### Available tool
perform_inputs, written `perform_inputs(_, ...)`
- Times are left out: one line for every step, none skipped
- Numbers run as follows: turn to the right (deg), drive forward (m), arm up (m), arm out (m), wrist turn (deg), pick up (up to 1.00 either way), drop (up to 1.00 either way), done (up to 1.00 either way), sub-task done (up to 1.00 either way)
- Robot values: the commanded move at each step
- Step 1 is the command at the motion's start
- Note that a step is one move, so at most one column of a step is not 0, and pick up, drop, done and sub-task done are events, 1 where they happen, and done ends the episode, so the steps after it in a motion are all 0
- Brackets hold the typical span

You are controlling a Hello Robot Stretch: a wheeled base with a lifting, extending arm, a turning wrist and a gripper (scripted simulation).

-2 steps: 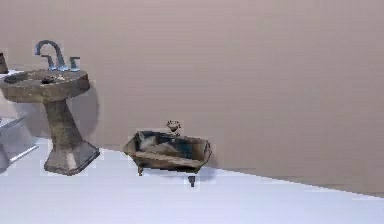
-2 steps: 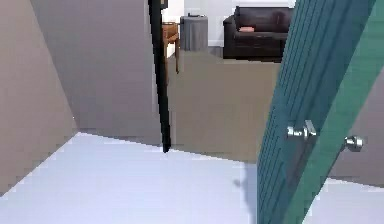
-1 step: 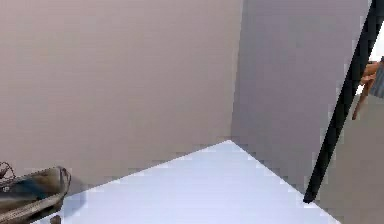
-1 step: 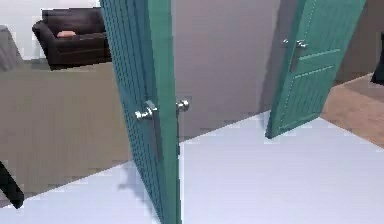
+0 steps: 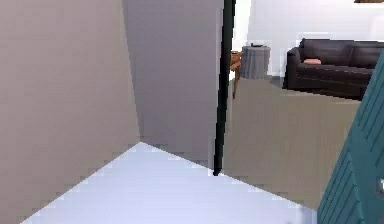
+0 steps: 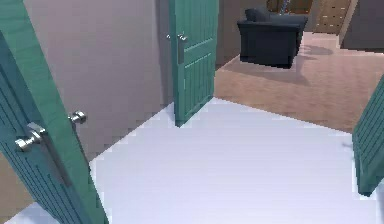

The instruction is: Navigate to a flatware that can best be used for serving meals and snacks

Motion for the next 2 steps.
perform_inputs(0.0,0.25,0.0,0.0,0.0,0.0,0.0,0.0,0.0)
perform_inputs(24.0,0.0,0.0,0.0,0.0,0.0,0.0,0.0,0.0)
